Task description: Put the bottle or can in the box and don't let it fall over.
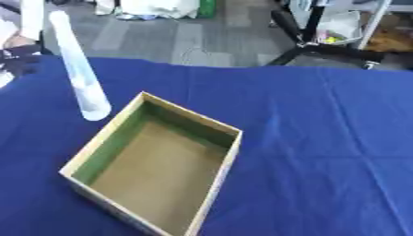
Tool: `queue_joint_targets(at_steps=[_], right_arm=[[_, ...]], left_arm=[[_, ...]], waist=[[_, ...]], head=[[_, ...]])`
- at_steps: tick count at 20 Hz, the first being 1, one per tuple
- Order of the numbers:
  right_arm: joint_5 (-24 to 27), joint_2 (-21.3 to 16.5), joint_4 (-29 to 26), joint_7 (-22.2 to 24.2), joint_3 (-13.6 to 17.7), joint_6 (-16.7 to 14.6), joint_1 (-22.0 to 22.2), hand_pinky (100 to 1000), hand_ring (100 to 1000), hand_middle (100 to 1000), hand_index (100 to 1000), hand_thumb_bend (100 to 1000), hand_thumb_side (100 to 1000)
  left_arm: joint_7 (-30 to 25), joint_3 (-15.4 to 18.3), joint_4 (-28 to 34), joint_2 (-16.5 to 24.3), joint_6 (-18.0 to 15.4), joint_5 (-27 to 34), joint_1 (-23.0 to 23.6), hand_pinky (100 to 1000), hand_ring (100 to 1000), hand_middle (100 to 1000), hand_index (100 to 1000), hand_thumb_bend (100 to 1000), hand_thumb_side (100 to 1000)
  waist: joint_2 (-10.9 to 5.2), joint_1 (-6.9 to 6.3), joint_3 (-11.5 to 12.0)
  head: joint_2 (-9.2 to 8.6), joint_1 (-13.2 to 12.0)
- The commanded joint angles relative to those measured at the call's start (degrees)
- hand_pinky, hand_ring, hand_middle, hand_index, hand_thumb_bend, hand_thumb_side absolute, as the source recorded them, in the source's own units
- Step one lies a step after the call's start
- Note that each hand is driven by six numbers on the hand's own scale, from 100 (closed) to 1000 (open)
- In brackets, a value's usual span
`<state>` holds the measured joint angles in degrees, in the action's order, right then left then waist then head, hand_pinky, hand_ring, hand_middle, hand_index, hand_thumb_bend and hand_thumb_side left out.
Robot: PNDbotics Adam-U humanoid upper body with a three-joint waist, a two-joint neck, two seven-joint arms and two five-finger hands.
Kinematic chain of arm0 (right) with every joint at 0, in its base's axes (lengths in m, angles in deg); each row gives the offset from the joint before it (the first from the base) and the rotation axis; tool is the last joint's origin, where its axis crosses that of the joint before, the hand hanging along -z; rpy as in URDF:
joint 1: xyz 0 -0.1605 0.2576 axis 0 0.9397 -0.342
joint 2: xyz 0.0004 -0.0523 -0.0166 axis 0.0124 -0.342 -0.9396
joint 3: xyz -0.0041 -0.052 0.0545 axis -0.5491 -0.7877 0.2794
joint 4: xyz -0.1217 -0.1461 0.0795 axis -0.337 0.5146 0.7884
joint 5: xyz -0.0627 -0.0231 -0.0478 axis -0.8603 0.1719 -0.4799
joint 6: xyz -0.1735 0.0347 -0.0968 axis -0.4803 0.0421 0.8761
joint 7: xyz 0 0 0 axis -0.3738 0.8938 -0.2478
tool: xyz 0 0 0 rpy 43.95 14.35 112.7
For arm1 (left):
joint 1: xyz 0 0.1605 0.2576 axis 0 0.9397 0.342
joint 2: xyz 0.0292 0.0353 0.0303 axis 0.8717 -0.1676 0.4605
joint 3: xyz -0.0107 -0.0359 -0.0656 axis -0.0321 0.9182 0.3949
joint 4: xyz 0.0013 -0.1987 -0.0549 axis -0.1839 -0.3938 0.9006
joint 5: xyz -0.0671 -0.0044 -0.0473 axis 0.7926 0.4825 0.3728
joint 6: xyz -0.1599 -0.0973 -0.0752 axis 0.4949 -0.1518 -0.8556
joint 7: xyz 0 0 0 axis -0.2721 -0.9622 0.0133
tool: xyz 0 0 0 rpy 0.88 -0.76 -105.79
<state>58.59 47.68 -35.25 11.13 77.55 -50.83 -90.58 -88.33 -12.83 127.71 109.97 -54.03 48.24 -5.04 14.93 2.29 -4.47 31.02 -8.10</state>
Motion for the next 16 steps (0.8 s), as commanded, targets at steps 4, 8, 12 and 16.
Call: queue_joint_targets(at_steps=[4, 8, 12, 16], right_arm=[[0.13, -1.76, -1.05, 0.26, 0.0, 0.37, -0.58, 955, 1000, 1000, 1000, 100, 518], [0.0, -1.62, -1.05, 0.34, -0.1, 0.5, -0.71, 956, 1000, 1000, 1000, 100, 519], [-0.11, -1.48, -1.05, 0.51, -0.29, 0.72, -1.1, 956, 1000, 1000, 1000, 100, 520], [-0.45, -1.2, -1.05, 0.74, -0.48, 0.98, -1.54, 956, 1000, 1000, 1000, 100, 521]], left_arm=[[1.11, -0.02, -3.8, 0.69, 1.03, -2.66, -4.79, 1000, 1000, 978, 964, 100, 620], [1.77, -0.5, -6.15, 0.02, 0.1, -5.5, -7.51, 1000, 1000, 985, 963, 100, 620], [1.95, -1.07, -8.64, -0.67, -0.9, -7.79, -10.14, 1000, 1000, 985, 955, 100, 620], [2.12, -1.23, -11.43, -1.49, -1.54, -9.91, -12.84, 1000, 1000, 984, 954, 100, 649]], waist=[[-1.19, -0.14, -0.11], [-1.0, -0.15, -0.26], [-0.67, -0.2, -0.48], [-0.06, -0.3, -0.76]], head=[[-1.32, 0.62], [-1.47, 0.25], [-1.79, -0.06], [-2.01, -0.68]])
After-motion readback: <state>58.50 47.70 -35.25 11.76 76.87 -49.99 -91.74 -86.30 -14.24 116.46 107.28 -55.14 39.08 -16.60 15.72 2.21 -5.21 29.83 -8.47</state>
